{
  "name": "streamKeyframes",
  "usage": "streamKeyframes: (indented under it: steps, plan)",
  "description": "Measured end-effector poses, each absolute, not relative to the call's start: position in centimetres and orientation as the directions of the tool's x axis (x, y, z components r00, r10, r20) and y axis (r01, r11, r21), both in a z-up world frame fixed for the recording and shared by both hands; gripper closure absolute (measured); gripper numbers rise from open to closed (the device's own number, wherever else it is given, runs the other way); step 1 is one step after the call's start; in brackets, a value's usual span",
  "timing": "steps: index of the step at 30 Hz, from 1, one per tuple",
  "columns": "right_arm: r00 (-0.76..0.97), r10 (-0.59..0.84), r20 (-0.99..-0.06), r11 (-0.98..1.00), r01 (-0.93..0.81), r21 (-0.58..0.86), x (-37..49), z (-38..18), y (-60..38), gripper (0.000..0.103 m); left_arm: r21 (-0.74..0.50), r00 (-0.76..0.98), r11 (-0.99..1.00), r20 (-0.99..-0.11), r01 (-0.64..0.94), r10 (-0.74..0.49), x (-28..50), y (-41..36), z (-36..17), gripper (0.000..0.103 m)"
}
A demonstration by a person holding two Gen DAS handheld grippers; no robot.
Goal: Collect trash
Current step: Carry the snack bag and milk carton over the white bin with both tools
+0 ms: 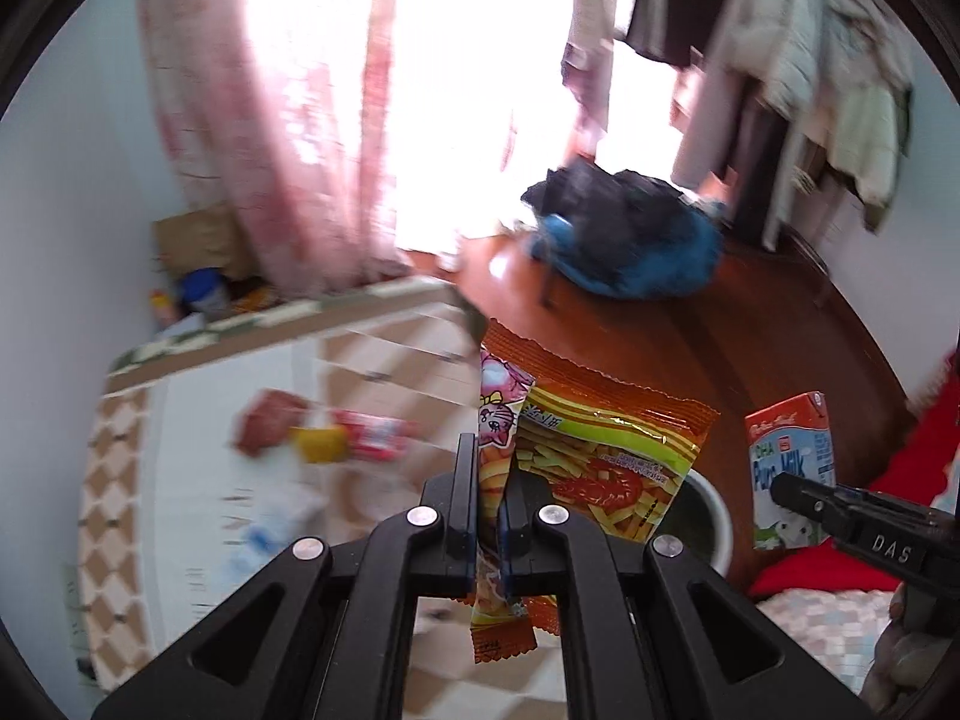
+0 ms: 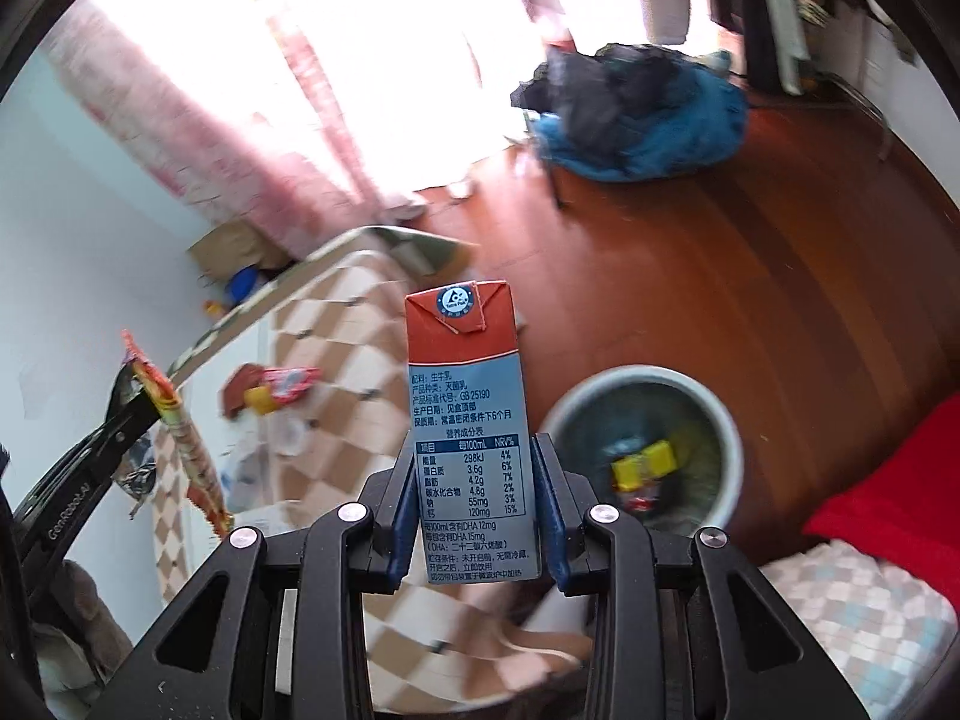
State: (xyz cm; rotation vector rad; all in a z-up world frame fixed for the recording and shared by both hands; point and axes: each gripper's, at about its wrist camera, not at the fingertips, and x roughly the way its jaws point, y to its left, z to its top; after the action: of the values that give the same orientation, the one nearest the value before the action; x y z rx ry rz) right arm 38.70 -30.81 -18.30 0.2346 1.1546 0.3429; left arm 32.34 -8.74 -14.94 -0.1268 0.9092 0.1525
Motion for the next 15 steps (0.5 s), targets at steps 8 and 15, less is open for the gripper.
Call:
streamKeyframes:
  steps: [8, 15]
  plan:
    - [0.282, 0.32, -0.904, 0.942, 0.011, 0.337, 40.1, -26.4, -39.0, 0.067, -0.073, 0.479, 0.995, -0.877, -0.069, -0.032, 37.5, -17.8, -22.5, 0.1]
    - [0.179, 0.321, -0.93, 0.934, 0.104, 0.343, 41.8, -34.7, -42.8, 0.067, -0.126, 0.326, 0.991, -0.939, -0.04, -0.106, 41.3, -21.2, -29.3, 0.099]
